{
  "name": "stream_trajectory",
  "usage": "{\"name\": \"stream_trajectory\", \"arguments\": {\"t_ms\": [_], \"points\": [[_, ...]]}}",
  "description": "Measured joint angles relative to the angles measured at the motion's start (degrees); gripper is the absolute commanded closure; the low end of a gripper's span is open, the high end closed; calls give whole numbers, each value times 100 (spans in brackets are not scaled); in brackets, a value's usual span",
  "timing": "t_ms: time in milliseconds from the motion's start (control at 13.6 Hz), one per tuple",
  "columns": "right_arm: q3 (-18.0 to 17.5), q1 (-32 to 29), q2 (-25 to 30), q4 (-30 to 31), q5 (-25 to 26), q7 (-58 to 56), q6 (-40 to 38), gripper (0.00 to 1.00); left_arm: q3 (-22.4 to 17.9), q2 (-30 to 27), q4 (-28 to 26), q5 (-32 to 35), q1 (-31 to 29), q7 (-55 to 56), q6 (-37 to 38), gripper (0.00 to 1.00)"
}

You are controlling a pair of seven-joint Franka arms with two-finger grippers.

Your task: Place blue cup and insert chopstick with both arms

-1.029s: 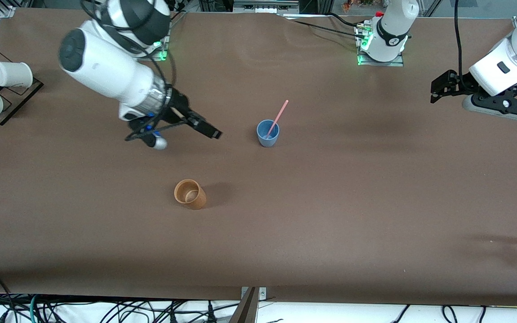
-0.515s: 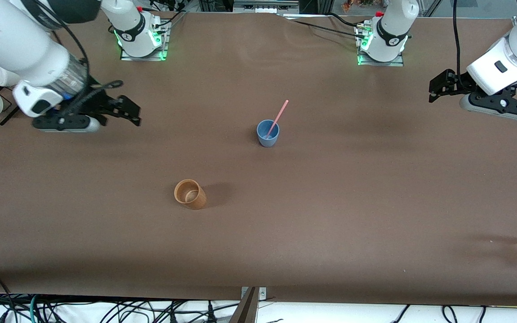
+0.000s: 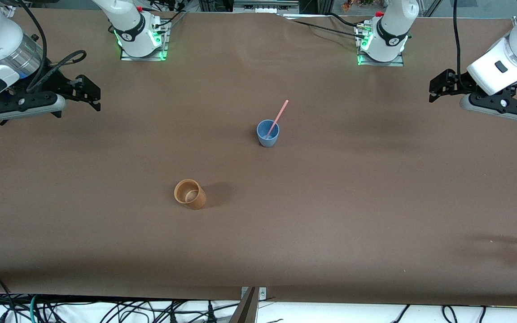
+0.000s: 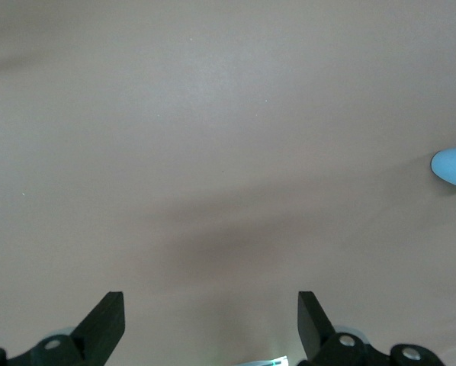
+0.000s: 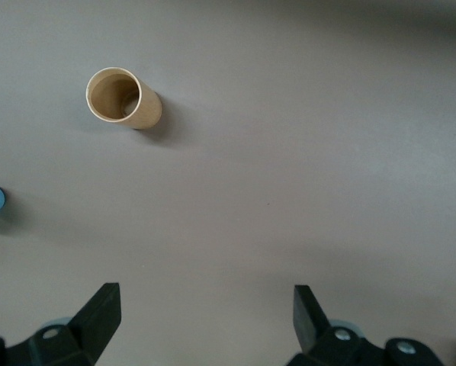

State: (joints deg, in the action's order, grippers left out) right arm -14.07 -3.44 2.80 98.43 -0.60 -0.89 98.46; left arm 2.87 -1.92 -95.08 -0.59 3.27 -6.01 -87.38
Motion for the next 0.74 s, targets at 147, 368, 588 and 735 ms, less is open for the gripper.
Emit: {"name": "stream_trajectory", "arguments": {"t_ms": [147, 368, 588, 735], "points": [[-20, 0, 0, 14, 0, 0, -7, 0, 0, 0, 0, 0, 0, 0, 0, 0], [-23, 0, 10, 14, 0, 0, -7, 0, -1, 0, 3, 0, 1, 0, 0, 0], [-28, 0, 34, 14, -1, 0, -7, 0, -10, 0, 44, 0, 1, 0, 0, 0], [-30, 1, 72, 14, 0, 0, -7, 0, -10, 0, 55, 0, 1, 0, 0, 0]]}}
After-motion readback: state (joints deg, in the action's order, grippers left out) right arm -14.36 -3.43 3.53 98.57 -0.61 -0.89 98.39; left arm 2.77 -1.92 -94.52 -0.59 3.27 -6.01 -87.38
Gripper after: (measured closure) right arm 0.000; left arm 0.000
